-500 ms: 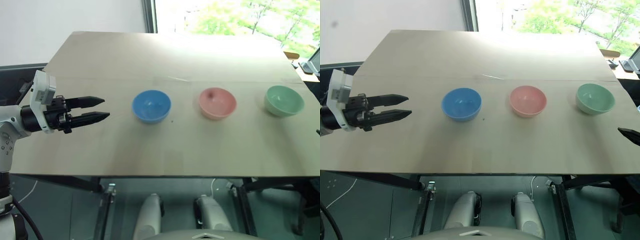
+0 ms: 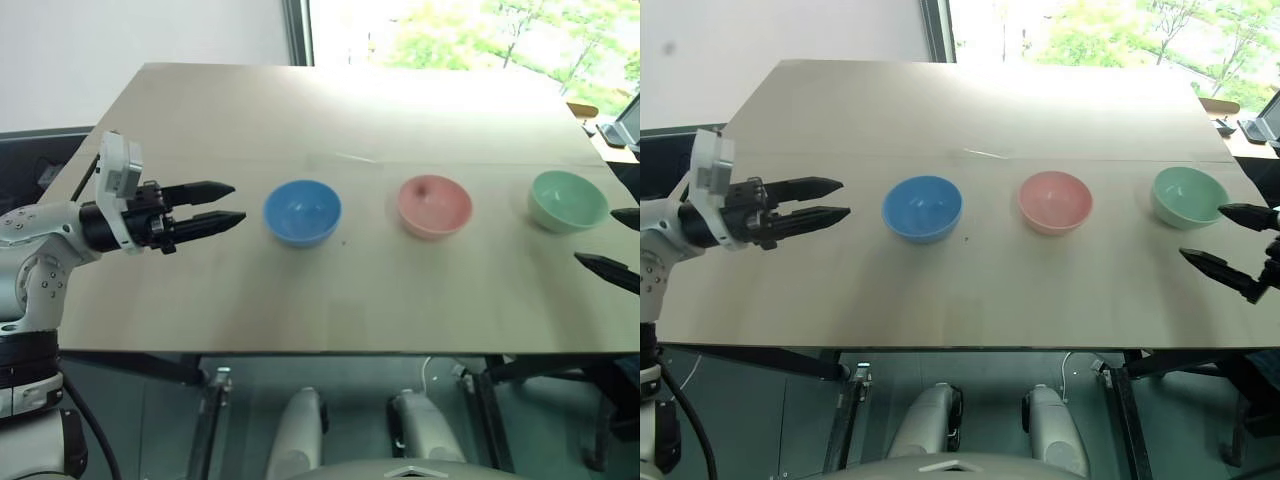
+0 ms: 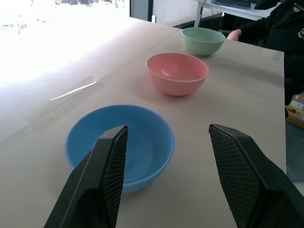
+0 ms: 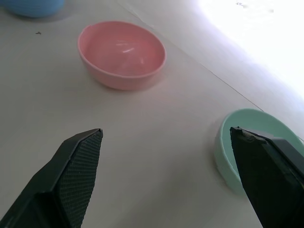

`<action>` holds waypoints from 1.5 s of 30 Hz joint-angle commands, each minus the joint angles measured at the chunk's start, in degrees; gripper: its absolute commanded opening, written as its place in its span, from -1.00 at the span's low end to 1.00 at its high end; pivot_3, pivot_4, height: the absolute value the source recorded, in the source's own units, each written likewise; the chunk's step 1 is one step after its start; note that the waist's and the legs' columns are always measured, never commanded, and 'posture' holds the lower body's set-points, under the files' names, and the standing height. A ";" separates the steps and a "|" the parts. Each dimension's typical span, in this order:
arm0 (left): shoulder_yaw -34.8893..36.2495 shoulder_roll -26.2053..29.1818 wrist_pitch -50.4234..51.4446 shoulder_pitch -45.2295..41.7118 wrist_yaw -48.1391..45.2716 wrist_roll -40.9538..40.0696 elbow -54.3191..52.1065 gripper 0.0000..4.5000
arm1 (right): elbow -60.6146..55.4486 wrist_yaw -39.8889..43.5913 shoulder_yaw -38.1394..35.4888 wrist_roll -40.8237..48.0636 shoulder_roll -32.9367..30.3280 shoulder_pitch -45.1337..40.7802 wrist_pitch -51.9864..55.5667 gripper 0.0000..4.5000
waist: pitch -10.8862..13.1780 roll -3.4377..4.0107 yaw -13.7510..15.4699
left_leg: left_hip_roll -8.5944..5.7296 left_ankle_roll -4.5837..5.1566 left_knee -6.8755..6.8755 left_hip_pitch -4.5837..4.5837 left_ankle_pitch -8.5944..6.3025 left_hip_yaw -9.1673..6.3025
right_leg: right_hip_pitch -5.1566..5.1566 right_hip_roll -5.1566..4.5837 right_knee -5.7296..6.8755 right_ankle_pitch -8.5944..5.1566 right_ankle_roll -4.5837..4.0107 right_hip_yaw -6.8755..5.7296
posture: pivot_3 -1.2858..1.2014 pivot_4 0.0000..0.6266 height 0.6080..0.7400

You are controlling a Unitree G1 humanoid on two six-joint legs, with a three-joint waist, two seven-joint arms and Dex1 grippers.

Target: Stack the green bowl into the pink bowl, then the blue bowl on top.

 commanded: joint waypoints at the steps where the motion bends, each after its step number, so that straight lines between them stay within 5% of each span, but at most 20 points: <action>1: -2.24 -1.71 -2.69 -1.53 -1.48 -0.09 -4.09 0.28 | -4.13 -5.16 10.22 -1.34 1.45 -8.47 2.06 1.00 | 0.00 0.00 -0.30 | 0.00 0.00 0.03 0.02 0.00 0.01 | 0.01 0.00 0.02 0.00 0.00 0.01 | 0.03 -0.52 1.00; 8: -7.38 -6.22 -3.11 -1.49 0.44 0.77 -8.54 0.28 | 3.89 -10.83 35.64 -11.66 12.35 -30.55 5.08 1.00 | 0.04 -0.01 -1.23 | 0.00 0.00 0.05 -0.06 0.00 -0.02 | -0.15 0.04 0.22 0.00 -0.03 0.04 | 0.03 -0.52 1.00; 14: -8.57 -8.65 -4.76 -0.88 3.01 2.44 -10.71 0.28 | 16.06 -11.31 44.03 -18.50 19.91 -37.11 0.40 1.00 | 0.07 0.01 -0.85 | -0.03 0.00 0.04 -0.16 0.00 -0.01 | -0.20 0.01 0.18 0.01 -0.03 0.04 | 0.03 -0.52 1.00; 17: -8.51 -9.04 -4.79 0.45 3.77 2.53 -12.34 0.31 | 20.96 -10.98 45.66 -21.11 21.85 -39.39 -2.02 0.67 | 0.08 0.02 -0.91 | -0.04 0.00 0.07 -0.15 0.00 0.01 | -0.20 0.00 0.21 0.01 -0.02 0.05 | 0.03 -0.52 1.00; 22: -7.39 -9.16 -4.07 2.47 5.67 1.69 -14.61 0.31 | 24.74 -9.56 46.42 -22.88 23.90 -42.07 -4.23 -0.36 | 0.08 0.02 -1.15 | -0.02 0.00 0.06 -0.10 0.00 -0.02 | -0.20 0.03 0.29 0.01 -0.03 0.04 | 0.03 -0.52 1.00; 26: -7.12 -9.09 -4.28 3.25 6.35 1.63 -15.01 0.31 | 23.10 -8.16 46.54 -23.30 24.29 -42.41 -4.28 -0.98 | 0.08 0.02 -1.20 | -0.02 0.00 0.06 -0.09 0.00 -0.01 | -0.20 0.02 0.31 0.01 -0.03 0.04 | 0.03 -0.52 1.00; 39: -8.08 -10.31 -4.95 3.04 6.97 1.93 -14.96 0.31 | 15.82 -4.53 50.29 -23.50 25.23 -39.89 0.99 -0.98 | 0.08 0.02 -1.15 | -0.02 0.00 0.07 -0.08 0.00 -0.01 | -0.20 0.02 0.32 0.01 -0.03 0.04 | 0.03 -0.52 1.00; 45: -8.23 -10.45 -4.66 2.81 6.66 1.74 -14.86 0.31 | 10.68 -3.99 47.95 -20.85 25.02 -38.78 2.35 0.05 | 0.08 0.02 -1.18 | -0.02 0.00 0.07 -0.08 0.00 -0.02 | -0.20 0.03 0.34 0.01 -0.03 0.04 | 0.03 -0.52 1.00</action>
